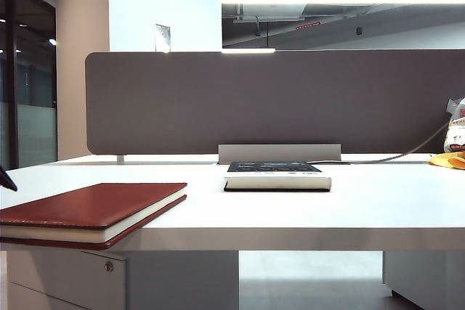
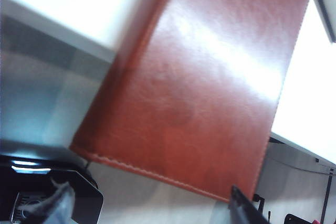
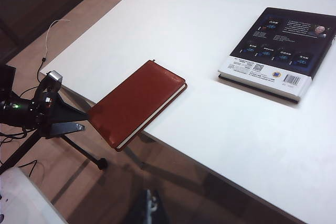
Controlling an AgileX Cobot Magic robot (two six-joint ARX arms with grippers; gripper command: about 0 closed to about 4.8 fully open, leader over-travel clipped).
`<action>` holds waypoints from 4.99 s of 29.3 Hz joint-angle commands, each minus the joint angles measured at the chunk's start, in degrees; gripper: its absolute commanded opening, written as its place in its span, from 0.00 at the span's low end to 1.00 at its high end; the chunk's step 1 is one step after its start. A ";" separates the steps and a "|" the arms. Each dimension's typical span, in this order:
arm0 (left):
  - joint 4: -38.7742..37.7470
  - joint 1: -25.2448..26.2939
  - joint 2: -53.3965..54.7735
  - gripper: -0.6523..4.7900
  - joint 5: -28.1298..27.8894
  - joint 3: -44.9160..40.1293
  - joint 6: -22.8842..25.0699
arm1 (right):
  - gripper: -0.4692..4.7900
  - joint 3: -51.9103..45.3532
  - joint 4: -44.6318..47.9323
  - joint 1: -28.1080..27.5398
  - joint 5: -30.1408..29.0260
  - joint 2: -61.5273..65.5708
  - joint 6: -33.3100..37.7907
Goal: Pick up the red book and place it on top of the black book.
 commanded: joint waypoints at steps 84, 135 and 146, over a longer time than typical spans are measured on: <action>64.35 -4.68 21.55 0.11 24.46 3.52 -35.15 | 0.08 0.28 -0.79 -0.02 1.33 -0.04 -1.40; 41.31 -28.15 57.81 0.11 -7.85 57.16 -36.15 | 0.08 0.20 -2.32 0.00 5.14 1.79 -1.81; 41.48 -28.15 62.58 0.11 -6.78 59.71 -37.75 | 0.08 0.76 0.20 0.02 4.79 5.62 -1.79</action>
